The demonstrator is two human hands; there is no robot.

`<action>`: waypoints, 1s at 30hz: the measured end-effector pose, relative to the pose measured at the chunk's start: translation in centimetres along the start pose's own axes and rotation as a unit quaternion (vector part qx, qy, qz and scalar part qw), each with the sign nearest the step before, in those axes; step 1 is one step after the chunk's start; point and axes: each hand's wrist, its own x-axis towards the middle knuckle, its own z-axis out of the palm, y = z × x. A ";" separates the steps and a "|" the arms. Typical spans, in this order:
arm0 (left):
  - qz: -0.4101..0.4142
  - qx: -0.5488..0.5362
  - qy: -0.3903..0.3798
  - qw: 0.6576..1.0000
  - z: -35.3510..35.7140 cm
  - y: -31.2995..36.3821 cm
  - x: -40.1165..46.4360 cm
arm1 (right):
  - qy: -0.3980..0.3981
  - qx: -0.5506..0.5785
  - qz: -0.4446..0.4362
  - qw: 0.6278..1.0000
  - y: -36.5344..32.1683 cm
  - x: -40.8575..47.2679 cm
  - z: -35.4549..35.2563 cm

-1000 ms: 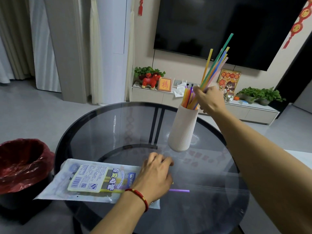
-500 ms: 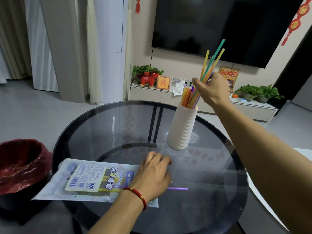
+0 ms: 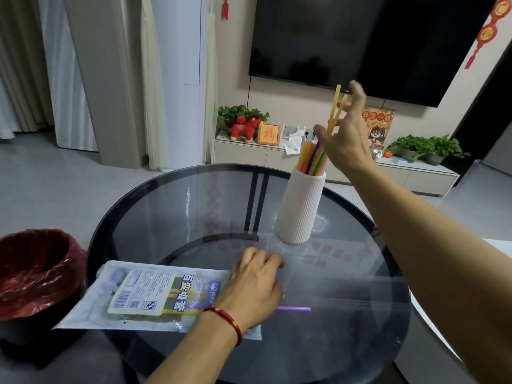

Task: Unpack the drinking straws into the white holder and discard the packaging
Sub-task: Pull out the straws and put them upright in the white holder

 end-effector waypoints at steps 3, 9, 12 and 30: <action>-0.008 0.006 -0.005 1.000 -0.1 -0.2 0.0 | 0.112 0.037 -0.088 0.989 -0.5 0.6 -0.5; -0.028 0.045 -0.007 0.999 -0.4 -0.8 -0.1 | -0.025 -0.211 -0.154 0.965 1.4 -0.3 0.7; -0.034 0.070 -0.044 0.996 -0.9 -1.2 -0.3 | -0.123 -0.241 -0.158 0.950 2.7 -2.0 1.3; 0.002 0.210 -0.147 0.967 -3.4 -3.7 -3.1 | -0.232 -0.013 0.114 0.966 6.0 -24.4 0.2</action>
